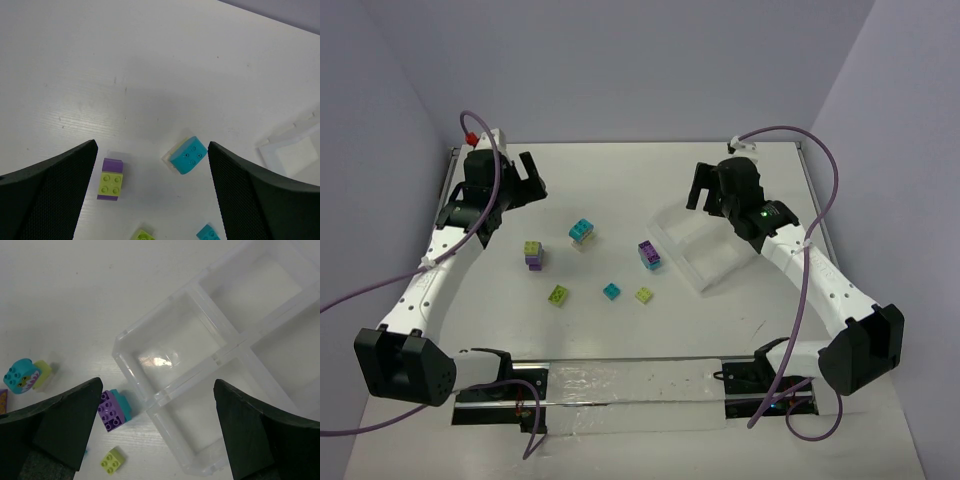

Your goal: Sort the legos into containers by color

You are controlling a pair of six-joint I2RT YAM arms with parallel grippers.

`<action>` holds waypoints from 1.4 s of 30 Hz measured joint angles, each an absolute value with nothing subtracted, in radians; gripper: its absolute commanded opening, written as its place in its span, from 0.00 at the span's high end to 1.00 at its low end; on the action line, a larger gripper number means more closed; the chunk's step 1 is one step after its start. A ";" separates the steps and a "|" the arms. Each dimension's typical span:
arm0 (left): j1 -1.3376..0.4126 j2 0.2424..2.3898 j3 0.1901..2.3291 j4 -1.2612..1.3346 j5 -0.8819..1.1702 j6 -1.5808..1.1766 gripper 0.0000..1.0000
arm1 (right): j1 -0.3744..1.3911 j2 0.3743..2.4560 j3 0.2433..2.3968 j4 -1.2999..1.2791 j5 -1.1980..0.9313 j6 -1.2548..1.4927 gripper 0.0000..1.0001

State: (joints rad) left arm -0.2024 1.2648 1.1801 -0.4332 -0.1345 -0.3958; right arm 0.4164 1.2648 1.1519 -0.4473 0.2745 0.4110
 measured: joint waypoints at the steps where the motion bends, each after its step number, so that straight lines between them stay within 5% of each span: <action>1: -0.204 1.267 1.180 -0.432 -0.134 -0.396 0.01 | 0.416 1.265 1.152 -0.448 0.274 0.411 0.00; 11: -0.216 1.280 1.180 -0.428 -0.134 -0.396 0.01 | 0.460 1.268 1.153 -0.443 0.185 0.375 0.01; 22: -0.219 1.280 1.179 -0.424 -0.137 -0.395 0.01 | 0.681 1.477 1.217 -0.476 0.133 0.274 0.19; 42: -0.222 1.278 1.169 -0.430 -0.165 -0.384 0.01 | 0.724 1.744 1.219 -0.477 0.129 0.216 0.38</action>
